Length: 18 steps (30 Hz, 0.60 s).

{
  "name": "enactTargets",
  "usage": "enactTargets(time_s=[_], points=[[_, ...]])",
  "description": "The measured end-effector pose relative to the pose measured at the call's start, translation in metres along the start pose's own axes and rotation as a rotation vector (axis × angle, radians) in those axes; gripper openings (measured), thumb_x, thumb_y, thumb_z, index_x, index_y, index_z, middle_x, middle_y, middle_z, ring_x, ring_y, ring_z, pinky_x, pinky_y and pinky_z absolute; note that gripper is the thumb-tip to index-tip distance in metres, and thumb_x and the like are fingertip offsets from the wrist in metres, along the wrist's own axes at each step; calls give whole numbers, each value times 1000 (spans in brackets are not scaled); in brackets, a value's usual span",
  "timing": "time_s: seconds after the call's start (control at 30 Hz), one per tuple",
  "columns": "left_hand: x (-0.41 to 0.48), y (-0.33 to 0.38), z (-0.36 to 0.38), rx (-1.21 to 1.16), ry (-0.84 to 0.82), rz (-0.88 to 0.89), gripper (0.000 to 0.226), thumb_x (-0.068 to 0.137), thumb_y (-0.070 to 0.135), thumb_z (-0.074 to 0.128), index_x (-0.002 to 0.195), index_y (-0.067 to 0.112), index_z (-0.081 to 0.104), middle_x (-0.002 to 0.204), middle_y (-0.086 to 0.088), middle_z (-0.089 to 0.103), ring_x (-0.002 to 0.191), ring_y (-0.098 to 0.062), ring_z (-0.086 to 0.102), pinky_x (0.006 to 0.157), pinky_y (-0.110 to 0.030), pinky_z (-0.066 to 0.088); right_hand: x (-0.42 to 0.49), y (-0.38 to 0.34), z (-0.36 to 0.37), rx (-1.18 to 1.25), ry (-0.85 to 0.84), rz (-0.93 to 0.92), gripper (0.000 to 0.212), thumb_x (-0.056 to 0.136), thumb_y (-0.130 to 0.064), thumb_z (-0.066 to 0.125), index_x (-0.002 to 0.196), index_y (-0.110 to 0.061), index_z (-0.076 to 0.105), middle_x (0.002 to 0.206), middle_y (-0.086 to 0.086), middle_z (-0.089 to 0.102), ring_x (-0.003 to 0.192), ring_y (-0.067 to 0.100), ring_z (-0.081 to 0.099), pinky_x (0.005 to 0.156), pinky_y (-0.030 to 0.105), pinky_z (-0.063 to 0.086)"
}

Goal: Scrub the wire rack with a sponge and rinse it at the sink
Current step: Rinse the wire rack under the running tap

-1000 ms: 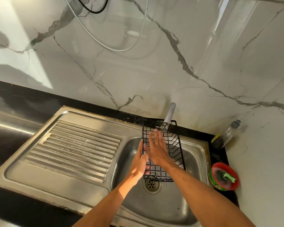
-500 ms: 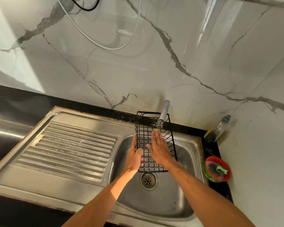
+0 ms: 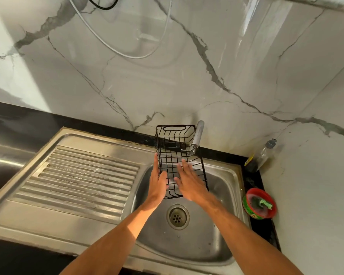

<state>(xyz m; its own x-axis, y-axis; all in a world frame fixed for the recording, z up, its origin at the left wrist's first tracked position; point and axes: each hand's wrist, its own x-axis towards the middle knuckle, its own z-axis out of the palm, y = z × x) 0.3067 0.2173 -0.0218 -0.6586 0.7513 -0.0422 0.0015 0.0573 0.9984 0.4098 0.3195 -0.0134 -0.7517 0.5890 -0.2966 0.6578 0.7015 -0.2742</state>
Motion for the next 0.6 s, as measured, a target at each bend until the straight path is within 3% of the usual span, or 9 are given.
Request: enactTargets(time_s=[0.07,0.13,0.2,0.3,0.4,0.43,0.47,0.53,0.6], points=[[3,-4,-2,14,22,2,70,97,30,39,151,61,6,169,12,12,154,-17,21,123,-57,25,-5,-5,0,24,-27,85,67,106,-48,26,159,-19,-3,162,4,-25,151,26,-18,123,53,8],[4,-4,-3,26,37,7,71,98,26,39,154,56,6,167,19,6,156,-22,15,123,-61,20,-11,-16,4,55,-119,-3,64,106,-50,24,159,-20,5,162,7,-25,151,30,-13,120,55,12],[5,-2,-3,44,65,24,72,93,29,39,151,59,8,165,20,7,154,-29,17,122,-64,20,-20,-22,4,57,-206,-89,57,105,-53,19,156,-29,25,165,4,-16,153,31,9,119,54,21],[11,-6,-6,41,103,43,75,90,31,40,150,63,7,165,22,8,154,-22,20,122,-61,24,-28,-14,-2,27,-87,27,57,106,-52,21,140,-21,53,163,5,27,141,27,42,118,50,30],[18,-10,-9,18,126,78,75,91,34,41,152,62,7,167,22,10,151,-31,29,116,-66,31,-33,-18,-3,-95,152,27,56,106,-49,25,112,-12,67,118,10,68,107,23,65,104,45,47],[18,-8,-9,23,134,98,76,92,32,41,154,59,7,168,21,9,152,-28,26,119,-64,29,-33,-20,-4,-78,159,-22,56,106,-51,25,109,-14,68,107,8,70,103,21,66,103,46,47],[18,-4,-9,41,136,120,77,92,28,41,156,54,7,169,18,8,154,-24,21,122,-61,24,-33,-21,-4,-16,130,-59,54,106,-51,26,112,-17,67,108,7,70,109,21,64,107,49,44],[21,1,-8,68,144,151,82,90,19,43,159,44,6,170,7,8,156,-21,15,126,-56,16,-29,-15,-4,112,94,-71,45,106,-47,33,127,-20,63,134,6,61,132,22,51,115,46,33],[23,5,-8,47,159,135,84,88,17,43,160,35,3,171,2,6,156,-17,10,128,-51,13,-26,-7,-4,227,317,-46,30,103,-34,50,125,-19,64,138,0,55,128,15,50,113,38,39]])
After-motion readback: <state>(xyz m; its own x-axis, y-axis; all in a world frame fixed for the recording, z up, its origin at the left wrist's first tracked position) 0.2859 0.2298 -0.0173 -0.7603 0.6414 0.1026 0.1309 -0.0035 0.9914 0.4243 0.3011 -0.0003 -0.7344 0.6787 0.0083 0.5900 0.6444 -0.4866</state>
